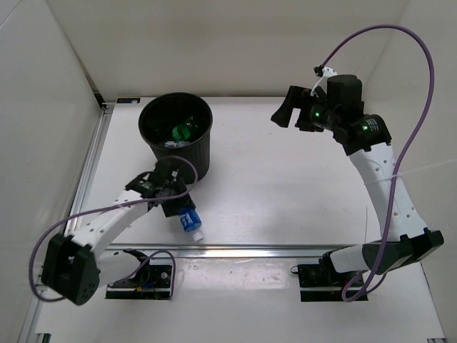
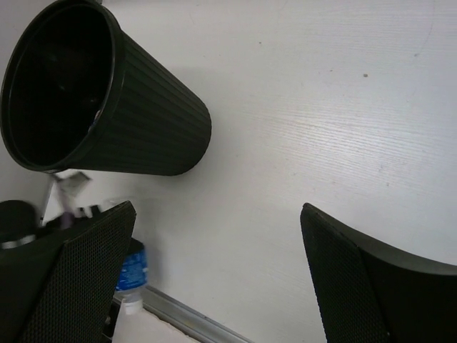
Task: Put the plastic bottles in the bin
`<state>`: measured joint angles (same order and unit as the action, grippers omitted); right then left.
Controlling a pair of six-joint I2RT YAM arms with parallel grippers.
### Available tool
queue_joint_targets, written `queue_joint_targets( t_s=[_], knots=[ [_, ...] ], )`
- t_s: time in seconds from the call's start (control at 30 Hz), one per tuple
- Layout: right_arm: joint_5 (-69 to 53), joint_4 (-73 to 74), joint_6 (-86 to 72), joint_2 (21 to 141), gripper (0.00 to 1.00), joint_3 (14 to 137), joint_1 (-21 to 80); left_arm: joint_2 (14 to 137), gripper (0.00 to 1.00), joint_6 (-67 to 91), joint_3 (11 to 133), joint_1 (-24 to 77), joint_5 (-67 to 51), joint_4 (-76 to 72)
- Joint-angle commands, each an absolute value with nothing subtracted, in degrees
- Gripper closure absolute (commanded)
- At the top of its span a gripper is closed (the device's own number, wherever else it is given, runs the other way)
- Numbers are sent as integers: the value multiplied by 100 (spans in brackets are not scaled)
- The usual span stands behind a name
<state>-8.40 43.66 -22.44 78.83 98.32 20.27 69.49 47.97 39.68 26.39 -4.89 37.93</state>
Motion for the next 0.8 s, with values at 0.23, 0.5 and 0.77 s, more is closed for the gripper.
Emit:
queue_joint_targets(
  t_s=[0.23,0.5,0.77],
  knots=[
    [-967,4342,-2206,7690,0,9659,1793,5563,41,4395,8785,2716,851,6363],
    [-1221,4236,-2364,7857,0,9659,1793,7275,23,2831,10353,2454,1802,4361],
    [-1415,4236,-2522,7963,0,9765,1732,8887,0,2969,11303,2126,3021,4753]
  ],
)
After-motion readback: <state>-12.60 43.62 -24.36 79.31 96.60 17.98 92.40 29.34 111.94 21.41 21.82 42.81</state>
